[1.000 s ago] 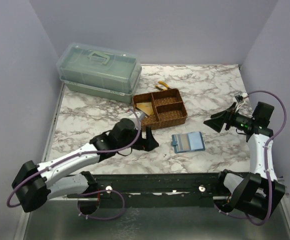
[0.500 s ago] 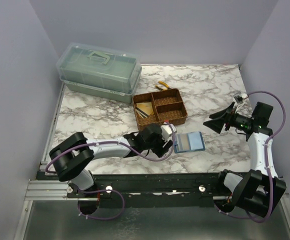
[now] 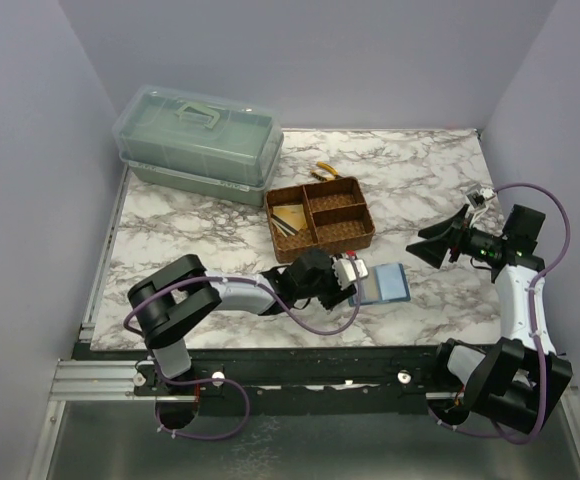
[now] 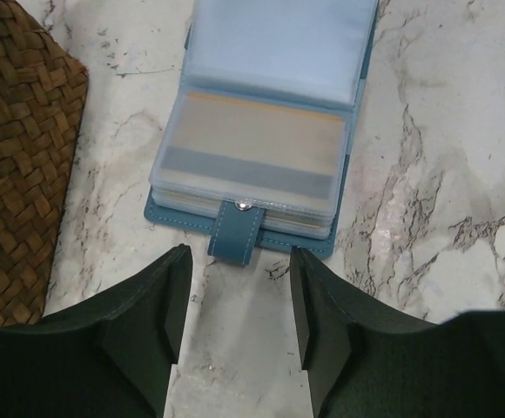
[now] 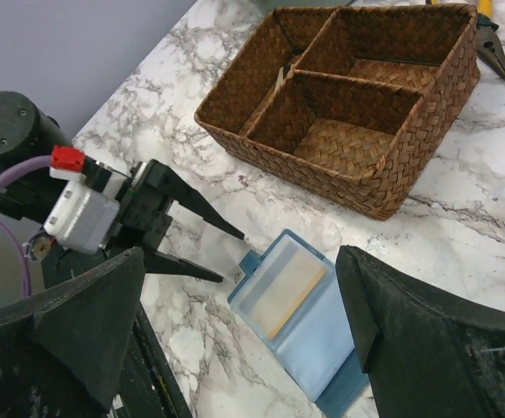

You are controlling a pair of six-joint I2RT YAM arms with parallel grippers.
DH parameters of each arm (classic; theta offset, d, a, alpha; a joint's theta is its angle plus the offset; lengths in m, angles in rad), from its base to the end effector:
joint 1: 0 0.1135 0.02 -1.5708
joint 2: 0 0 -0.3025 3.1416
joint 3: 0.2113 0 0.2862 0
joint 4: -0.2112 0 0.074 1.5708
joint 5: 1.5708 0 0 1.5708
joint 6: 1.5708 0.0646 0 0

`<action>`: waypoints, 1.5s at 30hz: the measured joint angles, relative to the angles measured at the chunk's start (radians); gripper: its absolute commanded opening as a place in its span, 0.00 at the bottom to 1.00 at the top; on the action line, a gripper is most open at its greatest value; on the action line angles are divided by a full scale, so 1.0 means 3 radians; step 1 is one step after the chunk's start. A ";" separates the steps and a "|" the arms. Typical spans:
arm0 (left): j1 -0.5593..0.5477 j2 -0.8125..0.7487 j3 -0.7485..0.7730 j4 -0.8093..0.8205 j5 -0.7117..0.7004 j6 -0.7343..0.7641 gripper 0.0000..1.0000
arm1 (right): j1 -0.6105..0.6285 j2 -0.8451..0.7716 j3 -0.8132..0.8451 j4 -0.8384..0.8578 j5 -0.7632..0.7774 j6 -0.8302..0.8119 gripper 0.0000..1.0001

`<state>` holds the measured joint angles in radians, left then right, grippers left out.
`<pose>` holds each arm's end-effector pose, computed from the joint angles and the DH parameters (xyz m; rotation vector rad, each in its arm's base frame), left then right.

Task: Take the credit cards out of the card holder
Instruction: Close the card holder at the center of the board.

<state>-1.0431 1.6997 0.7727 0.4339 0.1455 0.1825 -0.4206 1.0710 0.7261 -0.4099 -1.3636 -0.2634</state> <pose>0.1915 -0.3472 0.1604 1.2991 1.6866 -0.6714 0.2287 -0.0330 0.2811 -0.4708 1.7780 1.0754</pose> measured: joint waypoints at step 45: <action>-0.0215 -0.0595 -0.0618 0.0516 -0.0752 -0.0792 0.00 | 0.0432 0.0542 0.0249 -0.0303 0.0100 -0.0261 1.00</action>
<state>-1.1076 1.5211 0.5873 0.5888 -0.0799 -0.0551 -0.2909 1.2335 0.8009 -0.5007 -1.3334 -0.3416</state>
